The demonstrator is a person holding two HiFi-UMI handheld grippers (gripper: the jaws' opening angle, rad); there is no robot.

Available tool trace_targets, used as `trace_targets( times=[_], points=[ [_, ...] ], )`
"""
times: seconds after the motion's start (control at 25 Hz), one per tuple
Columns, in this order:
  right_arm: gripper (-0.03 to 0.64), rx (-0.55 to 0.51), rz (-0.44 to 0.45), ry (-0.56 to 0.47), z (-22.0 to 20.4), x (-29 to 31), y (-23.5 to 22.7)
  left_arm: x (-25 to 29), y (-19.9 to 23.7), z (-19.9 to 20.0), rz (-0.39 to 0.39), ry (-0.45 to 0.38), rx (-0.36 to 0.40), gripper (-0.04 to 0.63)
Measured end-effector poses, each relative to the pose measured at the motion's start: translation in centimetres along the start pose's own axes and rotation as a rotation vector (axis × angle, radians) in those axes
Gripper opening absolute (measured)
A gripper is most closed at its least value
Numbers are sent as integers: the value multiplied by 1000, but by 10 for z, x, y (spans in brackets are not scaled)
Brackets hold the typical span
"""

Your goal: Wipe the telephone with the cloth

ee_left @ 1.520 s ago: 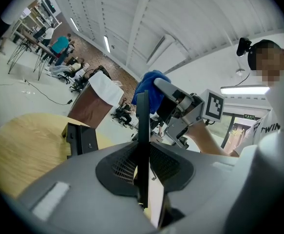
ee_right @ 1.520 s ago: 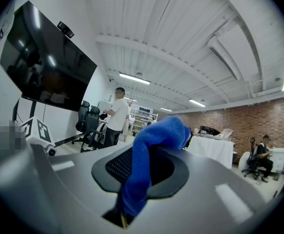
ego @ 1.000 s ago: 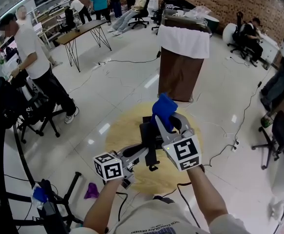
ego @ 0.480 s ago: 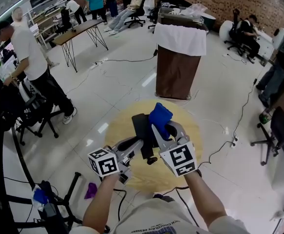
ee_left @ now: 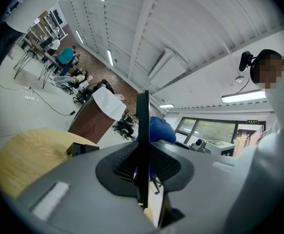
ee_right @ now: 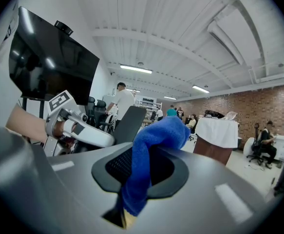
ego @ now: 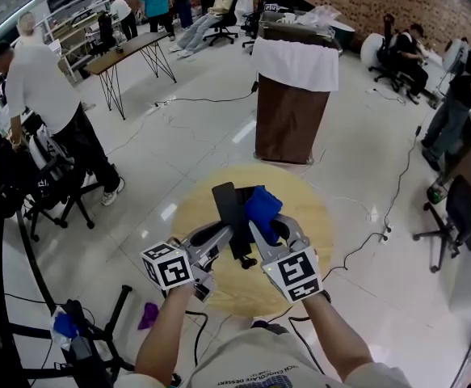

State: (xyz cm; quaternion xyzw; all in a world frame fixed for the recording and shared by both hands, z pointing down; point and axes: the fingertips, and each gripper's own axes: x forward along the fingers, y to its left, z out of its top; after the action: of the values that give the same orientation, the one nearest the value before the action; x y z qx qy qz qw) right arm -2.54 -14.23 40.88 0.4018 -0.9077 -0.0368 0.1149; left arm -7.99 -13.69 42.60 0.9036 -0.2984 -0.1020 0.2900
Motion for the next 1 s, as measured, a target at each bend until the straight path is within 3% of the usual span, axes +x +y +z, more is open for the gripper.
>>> trace_targets(
  times=[0.8,1.0],
  points=[
    [62,68,28,39,-31,-11,12,3,3,23,-13,-30,-25,61],
    [63,266,79,42,-43,-10,5,4,-10,31,-53,19,-45,61]
  ],
)
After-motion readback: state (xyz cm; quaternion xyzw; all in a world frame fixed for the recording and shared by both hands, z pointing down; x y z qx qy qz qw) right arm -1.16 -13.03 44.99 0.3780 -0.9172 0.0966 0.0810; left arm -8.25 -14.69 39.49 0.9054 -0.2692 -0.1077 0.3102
